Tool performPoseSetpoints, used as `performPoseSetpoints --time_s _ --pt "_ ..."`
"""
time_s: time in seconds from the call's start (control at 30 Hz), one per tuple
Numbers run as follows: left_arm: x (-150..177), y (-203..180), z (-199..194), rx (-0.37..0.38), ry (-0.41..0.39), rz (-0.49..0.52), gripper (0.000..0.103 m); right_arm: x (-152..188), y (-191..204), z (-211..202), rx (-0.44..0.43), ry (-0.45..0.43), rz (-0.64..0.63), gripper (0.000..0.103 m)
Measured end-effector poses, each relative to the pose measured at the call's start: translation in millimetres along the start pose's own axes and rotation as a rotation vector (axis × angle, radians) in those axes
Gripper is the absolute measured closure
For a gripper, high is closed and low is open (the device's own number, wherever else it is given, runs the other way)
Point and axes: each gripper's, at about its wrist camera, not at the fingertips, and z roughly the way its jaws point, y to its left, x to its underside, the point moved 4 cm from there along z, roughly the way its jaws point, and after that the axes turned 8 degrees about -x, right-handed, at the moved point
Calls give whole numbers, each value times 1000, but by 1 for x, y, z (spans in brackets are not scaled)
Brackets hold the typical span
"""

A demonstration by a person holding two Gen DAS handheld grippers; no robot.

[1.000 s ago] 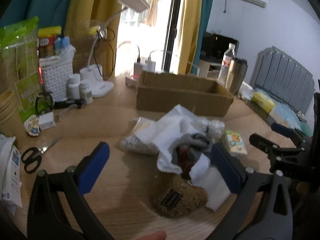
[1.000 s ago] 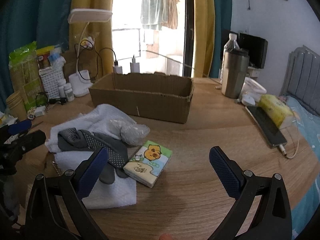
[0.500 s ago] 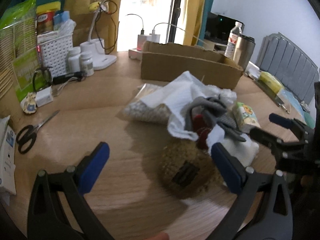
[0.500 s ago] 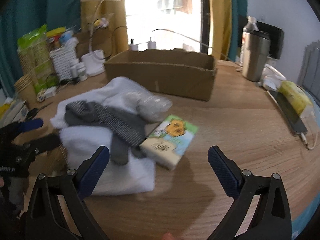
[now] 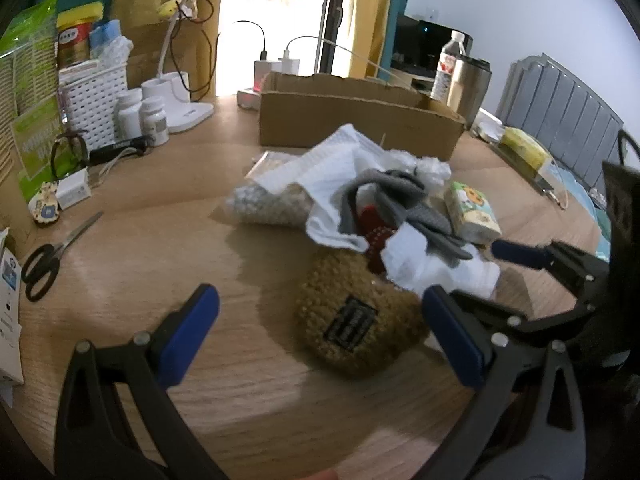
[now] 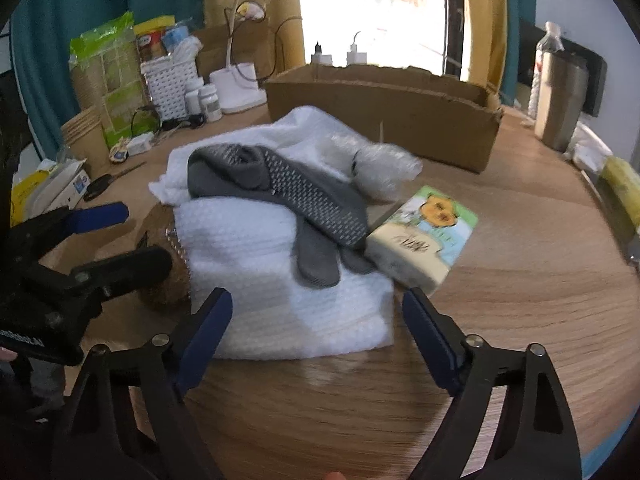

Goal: Organize soft objects
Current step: 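Grasp the brown plush bear with the left gripper while the right gripper grasps the white towel, then carry the plush bear and white towel over the cardboard box with both grippers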

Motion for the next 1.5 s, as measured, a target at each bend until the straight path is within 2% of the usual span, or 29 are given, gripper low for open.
performPoseSetpoints --time_s 0.13,0.2,0.27,0.37,0.4,0.6,0.7,0.93,0.97,1.03,1.1,1.33,1.5 --pt "1 -1 2 2 6 0 1 0 5 4 10 6 -33 21" --pt "1 -4 4 2 13 8 1 1 3 2 22 0 -34 36" --pt "0 -7 4 -1 14 18 1 1 -1 -1 21 -9 -25 62" --pt "-2 -12 2 4 3 30 1 3 -3 -4 8 -6 -23 84" --pt "-3 -14 3 4 3 36 1 4 -3 -6 3 -5 -25 86" --pt "-2 -21 7 39 15 43 2 0 -5 -27 11 -56 -41 89" --pt "-2 -24 9 49 28 43 10 -6 -13 -42 34 -96 -35 89" --pt "-4 -25 11 40 35 46 11 -11 -40 -69 106 -153 -11 90" --pt "-4 -25 13 41 41 49 13 -11 -43 -71 112 -157 -8 90" --pt "-2 -27 17 52 62 56 27 -11 -46 -74 121 -162 -5 90" --pt "1 -31 19 67 83 67 33 -11 -47 -75 121 -164 -5 90" --pt "1 -32 13 81 72 70 47 -14 -40 -77 113 -176 -23 90" --pt "-8 -38 -6 109 4 98 48 -17 -38 -83 117 -192 -30 90"
